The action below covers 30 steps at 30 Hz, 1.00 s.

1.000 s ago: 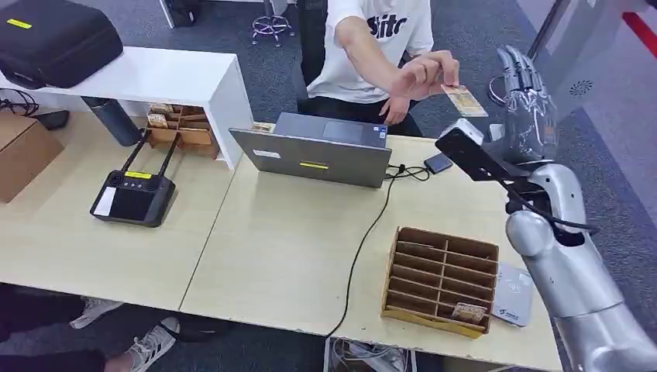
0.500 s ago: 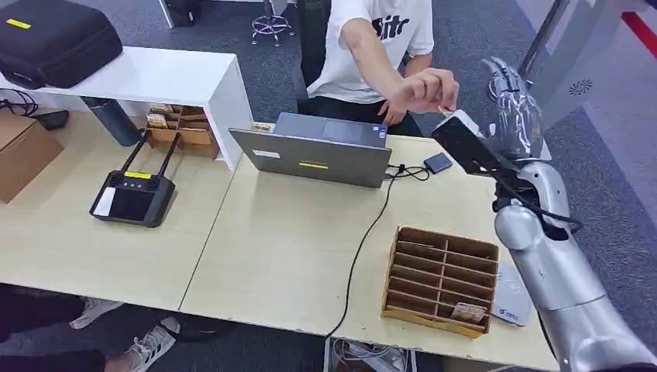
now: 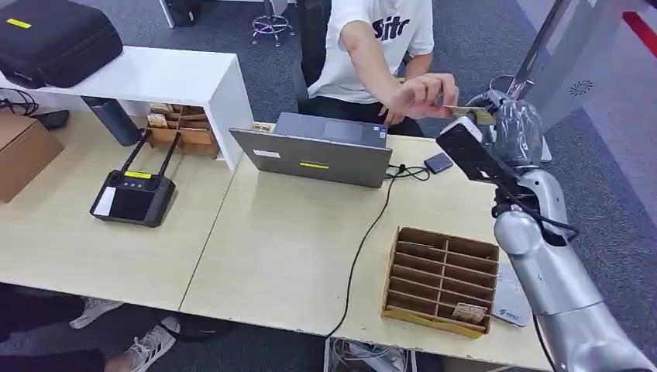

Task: Pass the card to the sensor for recognition and then transmit it.

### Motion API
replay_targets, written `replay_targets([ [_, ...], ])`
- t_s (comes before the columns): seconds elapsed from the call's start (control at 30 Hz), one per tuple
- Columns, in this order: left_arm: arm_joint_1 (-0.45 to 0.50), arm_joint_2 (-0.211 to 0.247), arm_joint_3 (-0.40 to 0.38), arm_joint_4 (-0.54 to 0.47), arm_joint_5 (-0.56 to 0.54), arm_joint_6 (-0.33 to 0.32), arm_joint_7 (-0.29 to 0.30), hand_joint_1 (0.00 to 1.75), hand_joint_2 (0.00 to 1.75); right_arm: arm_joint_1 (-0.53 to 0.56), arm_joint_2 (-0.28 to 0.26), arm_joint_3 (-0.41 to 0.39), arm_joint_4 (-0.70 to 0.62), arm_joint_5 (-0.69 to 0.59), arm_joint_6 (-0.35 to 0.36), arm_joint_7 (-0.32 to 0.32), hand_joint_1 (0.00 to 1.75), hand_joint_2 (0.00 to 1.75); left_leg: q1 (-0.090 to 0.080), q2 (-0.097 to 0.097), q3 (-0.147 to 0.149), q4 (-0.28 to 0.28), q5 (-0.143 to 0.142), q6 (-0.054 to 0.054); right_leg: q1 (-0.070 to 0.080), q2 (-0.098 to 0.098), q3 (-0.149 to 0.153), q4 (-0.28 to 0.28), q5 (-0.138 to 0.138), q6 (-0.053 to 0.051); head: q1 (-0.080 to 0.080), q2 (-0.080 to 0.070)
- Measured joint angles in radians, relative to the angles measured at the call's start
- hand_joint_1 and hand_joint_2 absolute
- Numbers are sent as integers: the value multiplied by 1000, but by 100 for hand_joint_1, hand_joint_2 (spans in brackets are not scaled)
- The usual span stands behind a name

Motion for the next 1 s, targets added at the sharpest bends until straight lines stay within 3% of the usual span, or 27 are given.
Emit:
replay_targets([
  [0.5,3,0,-15,0,14,-2,-14,0,175,44,-6,-62,-56,-42,-24,-53,175,175,0,1,0,0,0,0,0,1,-2,0,1,0,0,0],
  [0.87,15,-13,-15,0,59,3,-28,0,175,159,-97,-155,-147,-77,-27,-101,175,175,0,0,-2,0,0,0,0,0,-2,-1,1,0,0,0],
  [1.0,17,-17,-15,0,90,3,-30,0,175,222,-126,-215,-166,-120,6,-95,175,175,0,0,-2,0,0,0,0,0,-3,-1,1,0,0,0],
])
